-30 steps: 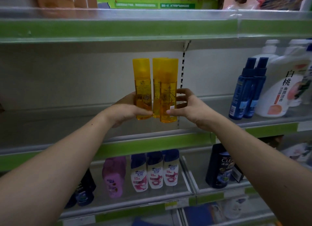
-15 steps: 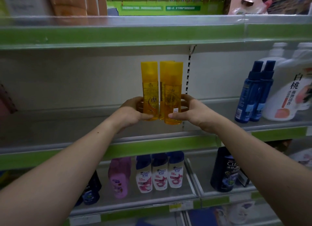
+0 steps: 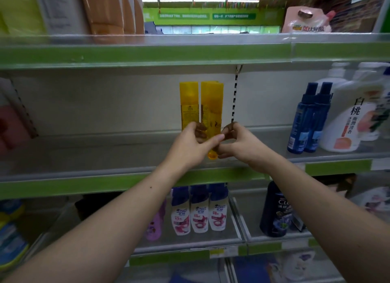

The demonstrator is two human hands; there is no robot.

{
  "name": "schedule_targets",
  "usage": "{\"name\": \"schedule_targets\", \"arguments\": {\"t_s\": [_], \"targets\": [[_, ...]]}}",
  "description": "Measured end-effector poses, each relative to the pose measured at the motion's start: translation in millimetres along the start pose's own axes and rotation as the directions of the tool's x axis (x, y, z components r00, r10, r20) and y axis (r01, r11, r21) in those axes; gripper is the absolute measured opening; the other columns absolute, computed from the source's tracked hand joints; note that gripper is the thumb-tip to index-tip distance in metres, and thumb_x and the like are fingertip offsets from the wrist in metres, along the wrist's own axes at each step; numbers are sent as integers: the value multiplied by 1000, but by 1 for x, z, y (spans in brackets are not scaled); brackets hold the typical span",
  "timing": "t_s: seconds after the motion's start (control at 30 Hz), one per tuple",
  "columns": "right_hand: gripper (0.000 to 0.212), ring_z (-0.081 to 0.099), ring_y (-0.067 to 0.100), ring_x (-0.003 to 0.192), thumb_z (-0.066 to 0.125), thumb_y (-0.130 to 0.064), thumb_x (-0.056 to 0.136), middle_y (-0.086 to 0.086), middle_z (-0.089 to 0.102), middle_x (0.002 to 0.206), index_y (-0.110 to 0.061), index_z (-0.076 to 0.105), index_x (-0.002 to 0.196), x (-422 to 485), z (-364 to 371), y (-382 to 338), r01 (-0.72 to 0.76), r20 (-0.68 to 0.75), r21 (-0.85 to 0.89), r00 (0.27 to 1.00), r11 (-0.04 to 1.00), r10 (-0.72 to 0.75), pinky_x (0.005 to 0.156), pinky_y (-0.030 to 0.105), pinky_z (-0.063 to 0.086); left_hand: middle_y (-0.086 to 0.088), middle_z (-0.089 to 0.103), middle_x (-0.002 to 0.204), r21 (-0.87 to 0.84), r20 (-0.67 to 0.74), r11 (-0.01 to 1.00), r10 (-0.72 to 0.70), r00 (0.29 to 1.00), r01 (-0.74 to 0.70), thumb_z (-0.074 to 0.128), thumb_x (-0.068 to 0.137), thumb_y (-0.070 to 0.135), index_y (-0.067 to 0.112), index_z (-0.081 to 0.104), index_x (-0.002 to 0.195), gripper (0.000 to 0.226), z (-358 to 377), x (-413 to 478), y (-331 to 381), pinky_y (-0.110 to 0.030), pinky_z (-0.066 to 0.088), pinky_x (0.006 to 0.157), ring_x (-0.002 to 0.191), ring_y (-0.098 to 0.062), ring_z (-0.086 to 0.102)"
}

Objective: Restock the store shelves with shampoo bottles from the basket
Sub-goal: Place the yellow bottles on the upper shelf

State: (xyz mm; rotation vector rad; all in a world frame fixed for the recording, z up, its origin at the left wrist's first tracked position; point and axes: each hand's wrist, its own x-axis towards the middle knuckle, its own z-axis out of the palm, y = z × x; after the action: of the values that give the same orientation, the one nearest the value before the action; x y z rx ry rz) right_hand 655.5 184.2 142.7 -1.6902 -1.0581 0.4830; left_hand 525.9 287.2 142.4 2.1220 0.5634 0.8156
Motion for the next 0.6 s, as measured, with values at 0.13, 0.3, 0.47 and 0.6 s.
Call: {"name": "schedule_targets", "arguments": {"t_s": [0.13,0.3,0.47,0.6], "targets": [[49,67,22,92,79,-12,82,10,63,108,-13,49,121,-3,3,-1,33,-19,-52,999,998,-34,76,33,61,9,59,112,-6,-6,999,-48,999,48,72,88,38,19,50,131,52,3,0,1,-20,49,81,103,-10,59],[44,66,13,93,80,-24,84,0,68,105,-17,57,121,1,4,1,50,-51,-185,997,981,-61,87,34,57,-6,56,142,-87,131,988,-114,985,125,67,93,29,15,41,145,60,-5,9,-2,-43,50,105,126,-20,57],[48,66,14,95,79,-20,84,2,66,109,-11,55,126,3,5,-1,40,-115,-166,992,985,-59,82,26,56,2,65,111,77,73,995,-71,995,66,70,91,16,13,57,130,42,-4,10,-11,-31,55,93,101,-14,65],[55,67,19,101,82,-22,81,6,68,114,-12,51,125,8,7,-1,17,-162,-166,986,986,-44,90,38,58,5,65,100,106,28,992,-66,997,63,73,89,17,14,62,121,34,1,15,-17,-28,54,89,95,-11,65]]}}
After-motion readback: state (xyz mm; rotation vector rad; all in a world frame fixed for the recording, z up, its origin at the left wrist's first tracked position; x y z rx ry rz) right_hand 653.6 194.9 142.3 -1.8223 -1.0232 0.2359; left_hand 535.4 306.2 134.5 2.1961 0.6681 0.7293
